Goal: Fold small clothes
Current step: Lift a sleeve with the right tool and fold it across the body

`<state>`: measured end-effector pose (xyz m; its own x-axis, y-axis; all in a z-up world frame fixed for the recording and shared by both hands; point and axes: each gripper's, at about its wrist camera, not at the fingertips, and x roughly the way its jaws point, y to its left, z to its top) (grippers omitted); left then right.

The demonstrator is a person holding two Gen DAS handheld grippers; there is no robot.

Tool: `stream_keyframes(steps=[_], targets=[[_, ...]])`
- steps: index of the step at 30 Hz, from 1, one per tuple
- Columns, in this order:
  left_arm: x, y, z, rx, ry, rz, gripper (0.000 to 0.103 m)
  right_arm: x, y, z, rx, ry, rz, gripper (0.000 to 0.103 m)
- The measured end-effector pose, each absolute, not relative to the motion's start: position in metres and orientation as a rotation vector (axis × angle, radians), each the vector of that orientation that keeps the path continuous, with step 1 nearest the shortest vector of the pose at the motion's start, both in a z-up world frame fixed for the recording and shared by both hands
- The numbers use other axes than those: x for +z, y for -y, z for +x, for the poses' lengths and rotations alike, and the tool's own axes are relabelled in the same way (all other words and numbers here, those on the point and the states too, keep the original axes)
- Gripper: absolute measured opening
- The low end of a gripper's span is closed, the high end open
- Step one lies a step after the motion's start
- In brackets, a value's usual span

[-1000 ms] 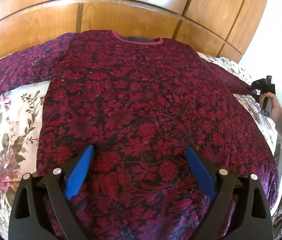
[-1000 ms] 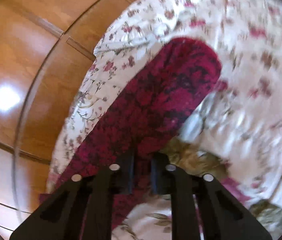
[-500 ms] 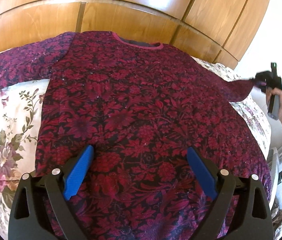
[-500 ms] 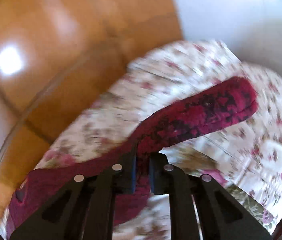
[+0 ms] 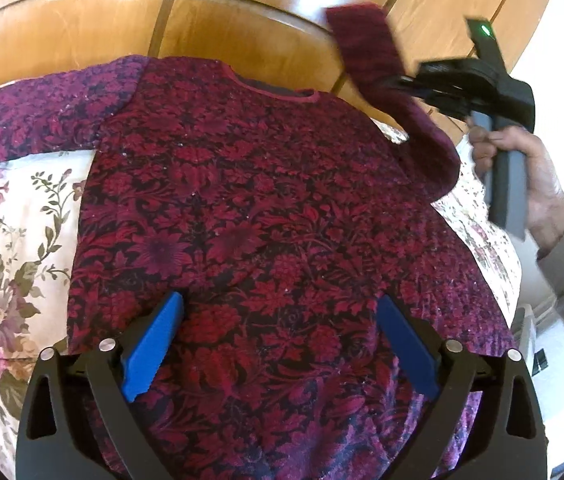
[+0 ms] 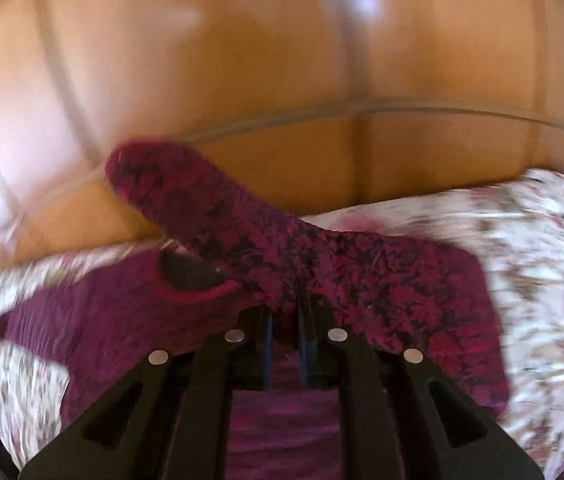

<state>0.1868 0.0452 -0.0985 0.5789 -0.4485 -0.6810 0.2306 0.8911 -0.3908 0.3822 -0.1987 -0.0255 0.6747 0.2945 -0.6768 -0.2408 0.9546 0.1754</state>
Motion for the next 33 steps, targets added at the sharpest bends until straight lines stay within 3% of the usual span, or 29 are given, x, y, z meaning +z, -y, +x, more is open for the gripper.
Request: stream_keyframes(steps=[4, 5, 7, 8, 9, 12, 21, 23, 24, 25, 26, 28, 30, 33], targets=[[-0.089, -0.055, 0.193, -0.419, -0.900, -0.345, 0.096, -0.049, 0.135, 0.372, 0.399, -0.818, -0.049, 0.013], [-0.086, -0.059, 0.194, -0.428, -0.892, -0.375, 0.096, -0.053, 0.128, 0.369, 0.415, -0.824, -0.065, 0.019], [-0.078, -0.072, 0.195, -0.403, -0.870, -0.438, 0.096, -0.056, 0.116, 0.363, 0.436, -0.826, -0.096, 0.042], [-0.076, -0.078, 0.197, -0.399, -0.874, -0.474, 0.096, -0.056, 0.116, 0.360, 0.439, -0.819, -0.100, 0.058], [-0.074, -0.086, 0.202, -0.404, -0.878, -0.518, 0.096, -0.054, 0.118, 0.356, 0.455, -0.809, -0.090, 0.067], [-0.068, -0.105, 0.217, -0.375, -0.866, -0.598, 0.093, -0.044, 0.135, 0.340, 0.476, -0.789, -0.046, 0.077], [-0.070, -0.120, 0.302, -0.316, -0.913, -0.706, 0.082, -0.045, 0.274, 0.279, 0.378, -0.806, 0.217, 0.079], [-0.073, -0.114, 0.320, -0.304, -0.930, -0.701, 0.073, -0.051, 0.303, 0.276, 0.326, -0.820, 0.268, 0.079], [-0.075, -0.109, 0.331, -0.295, -0.943, -0.685, 0.063, -0.053, 0.313, 0.275, 0.307, -0.823, 0.288, 0.079], [-0.077, -0.105, 0.338, -0.293, -0.948, -0.676, 0.042, -0.055, 0.324, 0.276, 0.288, -0.824, 0.320, 0.079], [-0.079, -0.098, 0.344, -0.303, -0.956, -0.663, 0.035, -0.055, 0.332, 0.277, 0.278, -0.821, 0.344, 0.078], [-0.078, -0.090, 0.352, -0.279, -0.955, -0.607, 0.012, -0.053, 0.342, 0.282, 0.262, -0.801, 0.380, 0.073], [-0.067, -0.091, 0.354, -0.264, -0.917, -0.594, 0.011, -0.050, 0.344, 0.288, 0.263, -0.783, 0.406, 0.063], [-0.049, -0.104, 0.348, -0.237, -0.851, -0.598, 0.010, -0.049, 0.332, 0.306, 0.281, -0.778, 0.395, 0.058]])
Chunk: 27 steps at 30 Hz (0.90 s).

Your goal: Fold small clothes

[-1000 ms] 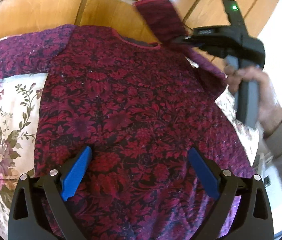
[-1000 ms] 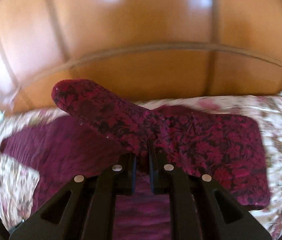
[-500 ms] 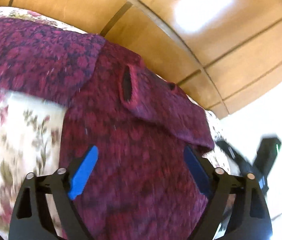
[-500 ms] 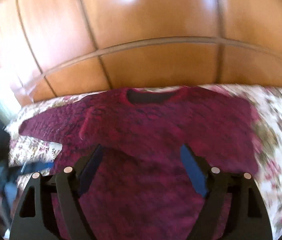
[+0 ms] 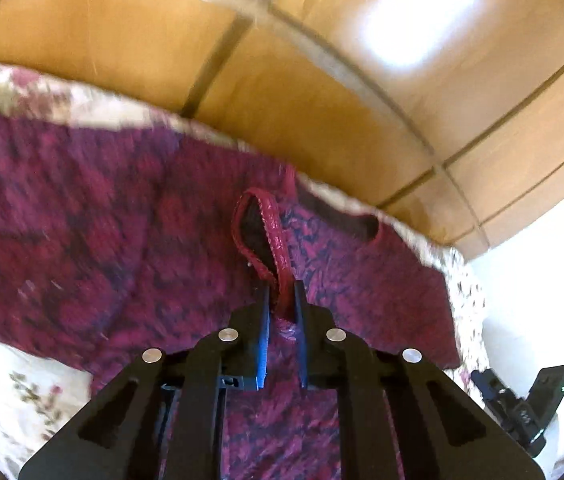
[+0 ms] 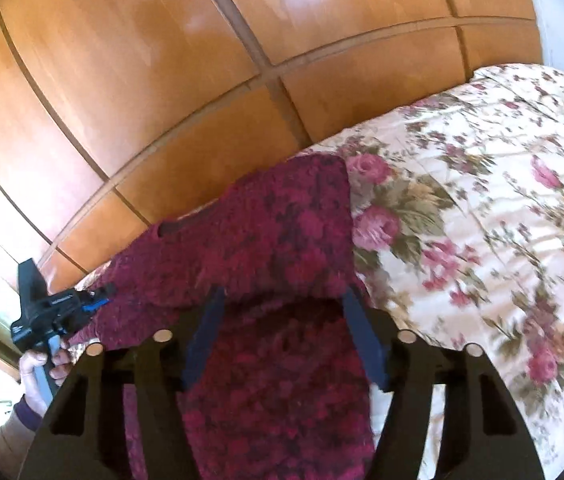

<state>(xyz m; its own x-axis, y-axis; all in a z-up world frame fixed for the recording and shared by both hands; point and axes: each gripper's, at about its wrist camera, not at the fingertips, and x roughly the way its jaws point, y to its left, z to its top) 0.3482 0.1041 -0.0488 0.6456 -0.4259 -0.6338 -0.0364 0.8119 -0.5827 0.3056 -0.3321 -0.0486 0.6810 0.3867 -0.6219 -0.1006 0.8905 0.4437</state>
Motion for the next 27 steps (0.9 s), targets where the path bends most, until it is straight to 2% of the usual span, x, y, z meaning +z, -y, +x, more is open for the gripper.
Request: stream_keyframes(steps=[7, 10, 15, 17, 19, 21, 23, 25, 27], targets=[[-0.040, -0.115, 0.340, -0.180, -0.835, -0.506, 0.010, -0.086, 0.285, 0.357, 0.230, -0.882, 0.272, 0.055], [-0.054, -0.120, 0.337, -0.134, -0.874, -0.470, 0.010, -0.108, 0.276, 0.368, 0.184, -0.920, 0.224, 0.055], [-0.078, -0.117, 0.340, -0.104, -0.921, -0.435, 0.011, -0.115, 0.262, 0.364, 0.134, -0.880, 0.129, 0.057], [-0.077, -0.119, 0.335, -0.110, -0.918, -0.469, 0.019, -0.117, 0.258, 0.363, 0.117, -0.872, 0.098, 0.057], [-0.073, -0.129, 0.323, -0.129, -0.906, -0.519, 0.041, -0.115, 0.255, 0.363, 0.107, -0.876, 0.080, 0.059], [-0.067, -0.143, 0.307, -0.111, -0.872, -0.544, 0.056, -0.111, 0.253, 0.362, 0.100, -0.876, 0.067, 0.066], [-0.062, -0.162, 0.289, -0.102, -0.844, -0.585, 0.060, -0.100, 0.251, 0.354, 0.085, -0.861, 0.054, 0.079], [-0.063, -0.185, 0.275, -0.074, -0.840, -0.630, 0.062, -0.088, 0.246, 0.337, 0.095, -0.825, 0.039, 0.080], [-0.066, -0.218, 0.258, -0.033, -0.837, -0.714, 0.062, -0.082, 0.239, 0.321, 0.121, -0.808, 0.021, 0.087]])
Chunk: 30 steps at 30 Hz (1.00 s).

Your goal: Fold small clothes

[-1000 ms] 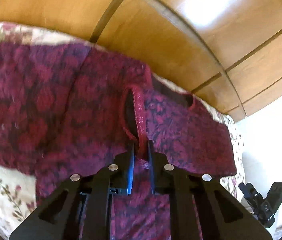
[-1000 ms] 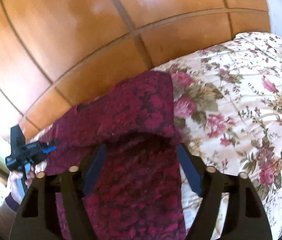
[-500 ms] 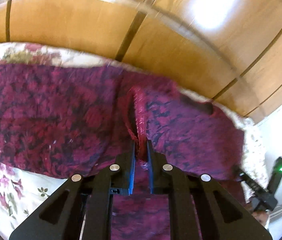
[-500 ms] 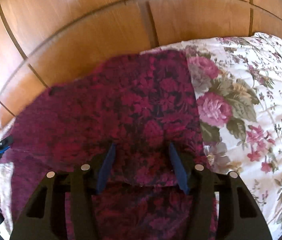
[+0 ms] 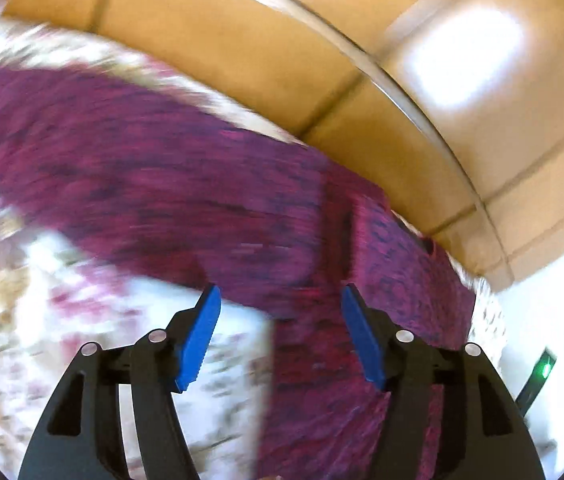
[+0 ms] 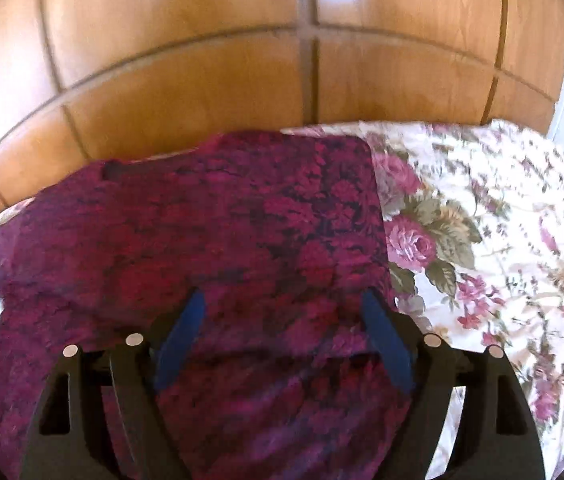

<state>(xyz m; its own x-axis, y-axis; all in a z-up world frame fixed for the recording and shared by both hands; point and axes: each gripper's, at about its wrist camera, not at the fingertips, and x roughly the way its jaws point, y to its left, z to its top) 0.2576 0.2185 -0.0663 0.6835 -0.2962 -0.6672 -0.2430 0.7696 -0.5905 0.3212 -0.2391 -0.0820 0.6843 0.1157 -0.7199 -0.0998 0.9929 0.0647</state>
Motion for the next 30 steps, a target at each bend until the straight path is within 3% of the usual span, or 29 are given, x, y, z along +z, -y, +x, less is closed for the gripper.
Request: stream_keyframes(steps=[10, 12, 16, 23, 26, 27, 28, 30], targets=[[-0.088, -0.389, 0.165, 0.294, -0.662, -1.046, 0.064, -0.122, 0.161, 0.254, 0.254, -0.851, -0.229, 0.095], [-0.089, -0.413, 0.155, 0.343, -0.643, -1.074, 0.064, -0.126, 0.164, 0.255, 0.226, -0.859, -0.205, 0.100], [-0.098, -0.451, 0.148, 0.349, -0.599, -1.189, 0.064, -0.135, 0.188, 0.265, 0.274, -0.935, -0.007, 0.101], [-0.102, -0.493, 0.162, 0.413, -0.593, -1.247, 0.058, -0.137, 0.180, 0.257, 0.250, -0.906, -0.051, 0.101], [-0.100, -0.496, 0.178, 0.452, -0.622, -1.198, 0.042, -0.139, 0.179, 0.255, 0.247, -0.899, -0.053, 0.101], [-0.099, -0.497, 0.184, 0.472, -0.635, -1.168, 0.025, -0.140, 0.177, 0.254, 0.245, -0.898, -0.056, 0.101], [-0.098, -0.496, 0.191, 0.488, -0.649, -1.136, 0.015, -0.140, 0.176, 0.253, 0.242, -0.896, -0.059, 0.101], [-0.087, -0.488, 0.200, 0.474, -0.640, -1.074, 0.012, -0.138, 0.175, 0.254, 0.239, -0.895, -0.063, 0.101]])
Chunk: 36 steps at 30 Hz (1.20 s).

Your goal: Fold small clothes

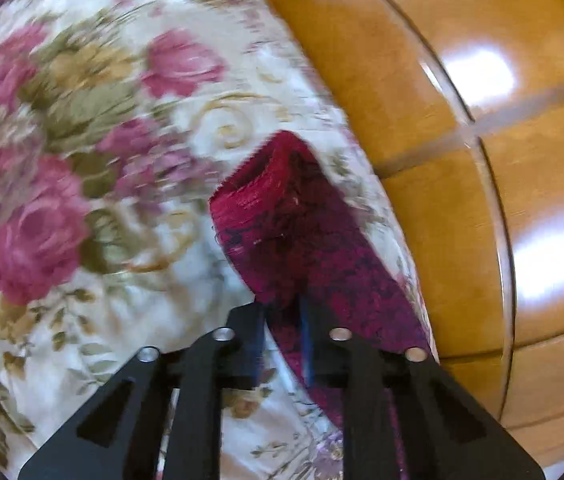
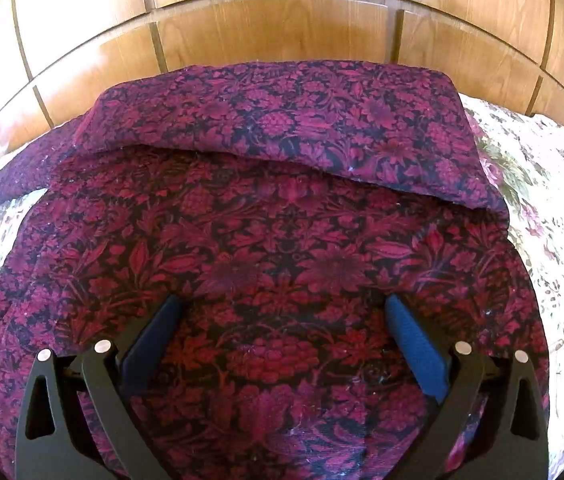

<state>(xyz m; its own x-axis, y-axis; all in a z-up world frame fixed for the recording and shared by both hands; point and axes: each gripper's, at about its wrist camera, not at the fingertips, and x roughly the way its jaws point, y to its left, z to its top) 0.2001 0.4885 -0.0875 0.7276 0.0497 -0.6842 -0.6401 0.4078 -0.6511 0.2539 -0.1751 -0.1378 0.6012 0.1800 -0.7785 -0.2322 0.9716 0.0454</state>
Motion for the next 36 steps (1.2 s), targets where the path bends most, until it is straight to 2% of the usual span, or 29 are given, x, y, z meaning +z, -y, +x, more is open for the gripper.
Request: stream_keyframes(steps=[4, 10, 18, 24, 26, 28, 29, 31, 36], targets=[[-0.053, -0.453, 0.212, 0.346, -0.582, -0.954, 0.011, -0.138, 0.174, 0.254, 0.238, -0.892, -0.062, 0.101], [-0.008, -0.359, 0.232, 0.105, -0.548, -0.774, 0.011, -0.138, 0.174, 0.253, 0.240, -0.891, -0.060, 0.101], [-0.014, -0.214, 0.267, -0.138, -0.669, -0.546, 0.011, -0.137, 0.176, 0.253, 0.245, -0.889, -0.051, 0.101], [-0.039, -0.156, 0.300, -0.175, -0.777, -0.477, 0.011, -0.137, 0.178, 0.253, 0.248, -0.886, -0.043, 0.101], [-0.045, -0.140, 0.305, -0.167, -0.814, -0.439, 0.018, -0.137, 0.178, 0.253, 0.249, -0.886, -0.042, 0.101], [-0.046, -0.125, 0.299, -0.156, -0.829, -0.396, 0.044, -0.137, 0.179, 0.254, 0.252, -0.886, -0.036, 0.101], [-0.045, -0.131, 0.297, -0.160, -0.828, -0.389, 0.049, -0.137, 0.179, 0.254, 0.254, -0.885, -0.034, 0.101], [-0.039, -0.126, 0.290, -0.176, -0.814, -0.367, 0.069, -0.137, 0.181, 0.255, 0.257, -0.884, -0.029, 0.101], [-0.032, -0.128, 0.248, -0.190, -0.774, -0.365, 0.069, -0.135, 0.188, 0.257, 0.278, -0.884, 0.003, 0.101]])
